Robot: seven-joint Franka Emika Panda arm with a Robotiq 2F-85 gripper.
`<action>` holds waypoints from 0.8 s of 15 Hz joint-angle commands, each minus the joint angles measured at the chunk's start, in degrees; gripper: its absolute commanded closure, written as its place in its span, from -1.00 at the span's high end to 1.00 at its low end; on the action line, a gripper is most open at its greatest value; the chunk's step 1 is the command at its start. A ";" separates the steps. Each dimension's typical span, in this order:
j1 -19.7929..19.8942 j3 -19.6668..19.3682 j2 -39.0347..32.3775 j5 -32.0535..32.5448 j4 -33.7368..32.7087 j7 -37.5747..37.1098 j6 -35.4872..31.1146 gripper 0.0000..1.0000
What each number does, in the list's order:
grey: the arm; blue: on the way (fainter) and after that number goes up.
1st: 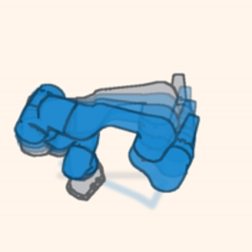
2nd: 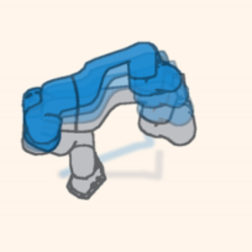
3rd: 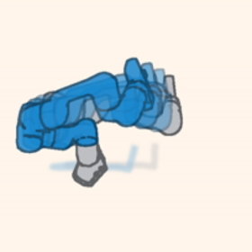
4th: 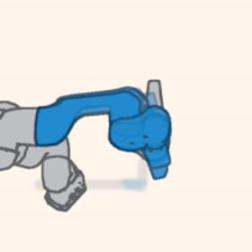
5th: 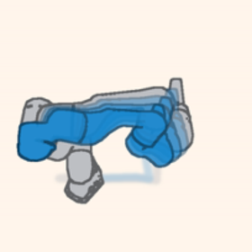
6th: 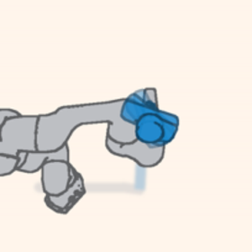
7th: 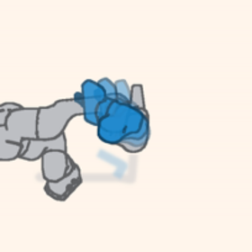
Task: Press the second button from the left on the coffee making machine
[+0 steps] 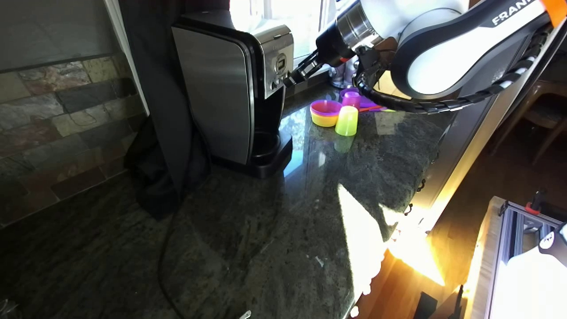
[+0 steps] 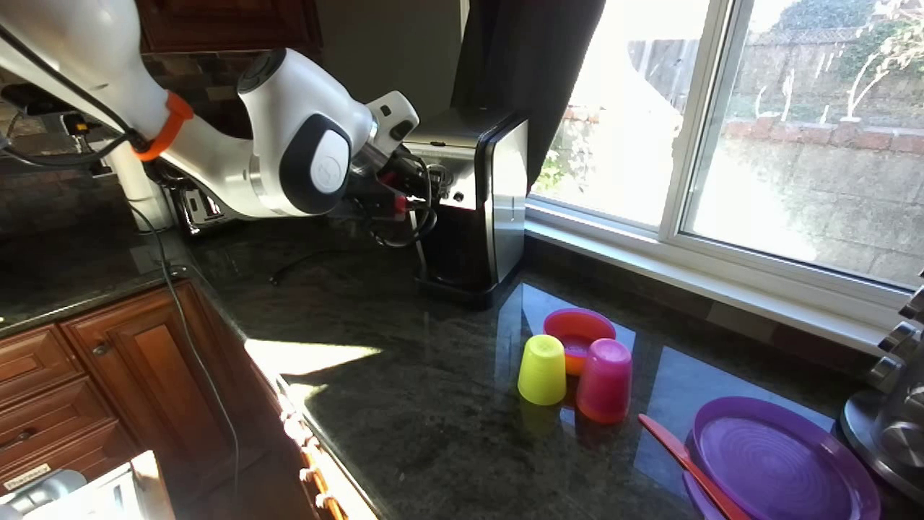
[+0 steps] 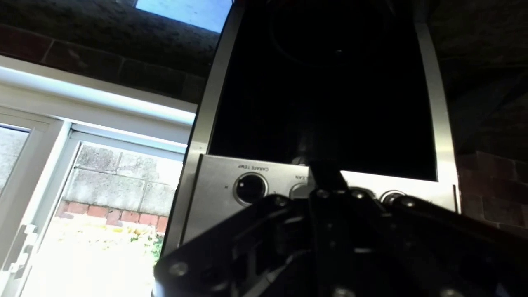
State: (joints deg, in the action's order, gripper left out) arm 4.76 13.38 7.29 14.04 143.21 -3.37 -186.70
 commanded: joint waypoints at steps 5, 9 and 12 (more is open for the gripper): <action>-1.33 -1.25 -1.31 -0.44 -1.00 0.15 -0.79 -1.00; -1.61 -1.45 -1.41 -0.81 -1.15 -0.18 -0.45 -1.00; -2.22 -1.86 -1.46 -1.34 -1.14 -0.38 -0.36 -1.00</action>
State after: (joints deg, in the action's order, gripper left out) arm 3.87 12.69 6.67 13.70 142.55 -3.46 -186.70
